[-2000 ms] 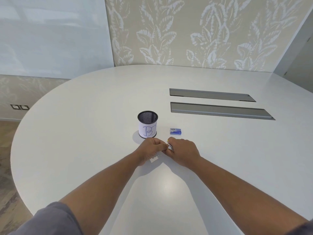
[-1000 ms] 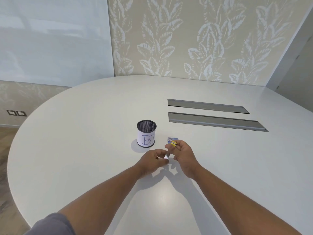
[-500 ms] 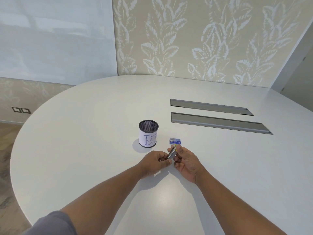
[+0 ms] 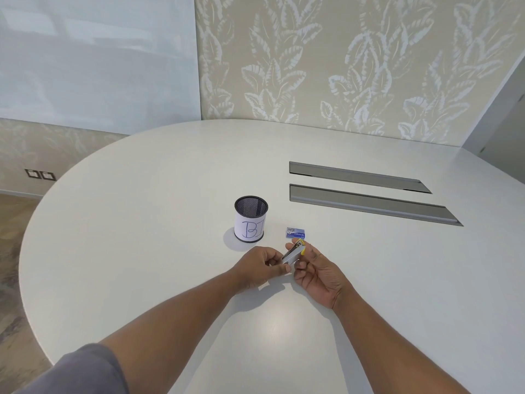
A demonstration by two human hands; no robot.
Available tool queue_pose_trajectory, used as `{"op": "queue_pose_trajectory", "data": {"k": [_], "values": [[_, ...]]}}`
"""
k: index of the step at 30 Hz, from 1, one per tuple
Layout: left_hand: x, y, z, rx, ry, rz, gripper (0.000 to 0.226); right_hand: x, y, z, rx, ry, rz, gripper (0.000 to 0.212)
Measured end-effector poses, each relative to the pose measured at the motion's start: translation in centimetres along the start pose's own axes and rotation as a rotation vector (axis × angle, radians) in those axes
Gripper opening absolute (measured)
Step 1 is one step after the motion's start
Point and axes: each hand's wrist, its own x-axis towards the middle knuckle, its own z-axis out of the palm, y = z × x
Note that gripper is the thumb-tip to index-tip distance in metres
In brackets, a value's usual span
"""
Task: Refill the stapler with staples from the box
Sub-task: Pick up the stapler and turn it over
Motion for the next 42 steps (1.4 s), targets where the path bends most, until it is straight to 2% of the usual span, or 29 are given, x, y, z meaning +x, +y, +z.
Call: {"op": "queue_pose_trajectory", "data": {"k": [2, 5, 10, 15, 19, 23, 26, 31, 42], "values": [[0.03, -0.09, 0.07, 0.009, 0.001, 0.000, 0.015, 0.07, -0.06, -0.03, 0.005, -0.025, 0.002, 0.039], [0.00, -0.30, 0.29, 0.039, 0.002, 0.009, 0.015, 0.19, -0.02, 0.04, -0.006, -0.015, 0.002, 0.025], [-0.08, -0.34, 0.31, 0.071, 0.000, 0.020, 0.021, 0.33, 0.11, 0.16, -0.032, 0.016, -0.010, 0.022], [-0.10, -0.27, 0.30, 0.068, -0.001, 0.027, 0.022, 0.33, 0.12, -0.14, -0.020, 0.016, 0.001, 0.039], [-0.24, -0.13, 0.34, 0.092, -0.010, 0.028, 0.025, 0.29, 0.06, 0.09, -0.053, 0.026, -0.005, 0.028], [-0.23, -0.09, 0.25, 0.089, -0.009, 0.028, 0.023, 0.17, 0.01, 0.17, -0.058, 0.026, 0.009, 0.047], [-0.31, -0.08, 0.28, 0.095, -0.010, 0.029, 0.026, 0.06, -0.05, 0.52, -0.075, 0.046, -0.001, 0.045], [-0.25, 0.00, 0.28, 0.083, -0.003, 0.028, 0.029, -0.09, -0.11, 0.71, -0.054, 0.059, 0.000, 0.058], [-0.17, -0.22, 0.29, 0.084, 0.018, 0.032, 0.026, -0.19, -0.29, 0.70, -0.047, 0.056, 0.021, 0.059]]}}
